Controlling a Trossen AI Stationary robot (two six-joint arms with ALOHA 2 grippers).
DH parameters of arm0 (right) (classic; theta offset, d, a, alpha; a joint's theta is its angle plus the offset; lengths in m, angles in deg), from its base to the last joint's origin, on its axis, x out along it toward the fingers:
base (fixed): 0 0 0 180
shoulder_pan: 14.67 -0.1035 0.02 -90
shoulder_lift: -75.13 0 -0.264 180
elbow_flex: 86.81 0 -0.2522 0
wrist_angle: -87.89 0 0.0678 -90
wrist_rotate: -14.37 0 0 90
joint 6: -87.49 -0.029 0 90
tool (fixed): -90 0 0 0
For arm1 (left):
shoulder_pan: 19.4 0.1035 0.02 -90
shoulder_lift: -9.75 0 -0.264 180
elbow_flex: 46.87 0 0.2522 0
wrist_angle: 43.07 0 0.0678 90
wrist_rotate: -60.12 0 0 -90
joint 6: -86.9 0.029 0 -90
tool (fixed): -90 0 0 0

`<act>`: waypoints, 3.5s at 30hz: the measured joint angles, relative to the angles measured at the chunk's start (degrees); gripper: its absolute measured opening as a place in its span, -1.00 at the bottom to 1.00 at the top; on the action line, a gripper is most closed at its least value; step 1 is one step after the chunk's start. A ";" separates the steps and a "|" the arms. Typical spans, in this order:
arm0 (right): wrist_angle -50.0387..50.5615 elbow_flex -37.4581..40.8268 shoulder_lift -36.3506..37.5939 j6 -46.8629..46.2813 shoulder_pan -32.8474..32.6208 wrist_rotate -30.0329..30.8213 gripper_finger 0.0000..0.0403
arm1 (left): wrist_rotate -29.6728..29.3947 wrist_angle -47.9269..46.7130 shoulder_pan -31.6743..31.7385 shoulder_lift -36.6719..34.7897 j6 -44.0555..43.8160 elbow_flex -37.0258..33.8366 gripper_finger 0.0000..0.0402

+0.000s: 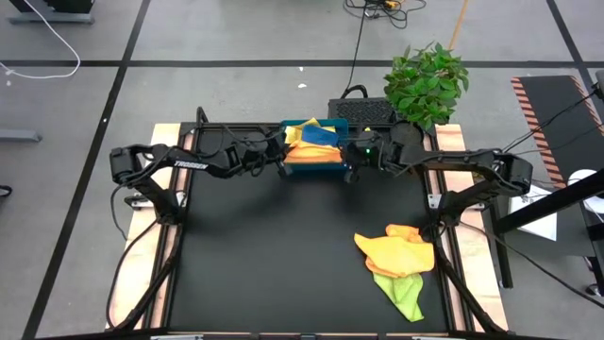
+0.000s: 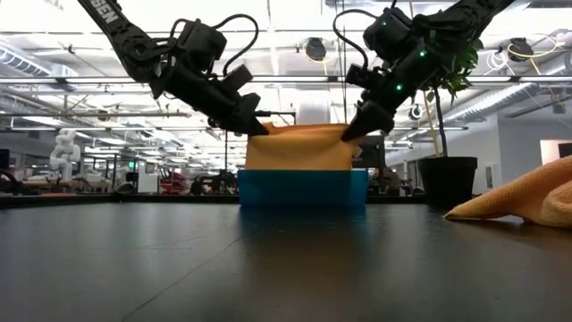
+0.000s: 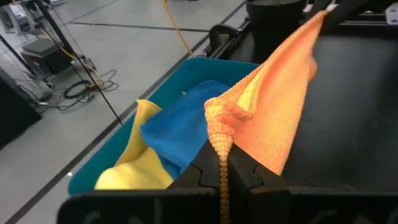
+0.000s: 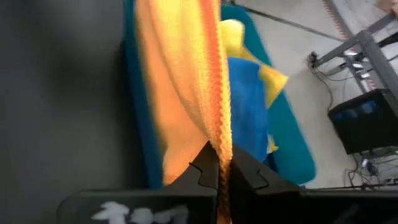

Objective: Fold microfiber towels
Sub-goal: Stack the left orange microfiber towel on top of the blue microfiber towel in the bin, then fold the orange microfiber towel

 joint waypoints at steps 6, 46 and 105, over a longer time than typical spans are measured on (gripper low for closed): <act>-0.42 0.04 -0.84 0.49 0.10 1.88 -1.00 | -1.98 -0.19 0.43 0.00 0.68 -0.01 -1.00; -27.08 0.11 -13.80 11.05 4.34 17.33 -0.05 | -1.29 8.31 8.48 6.50 1.92 -0.09 -0.47; 12.25 1.70 -2.52 -44.84 -35.41 -5.01 -0.98 | -6.75 21.20 -33.40 -26.01 -6.75 -29.16 -0.55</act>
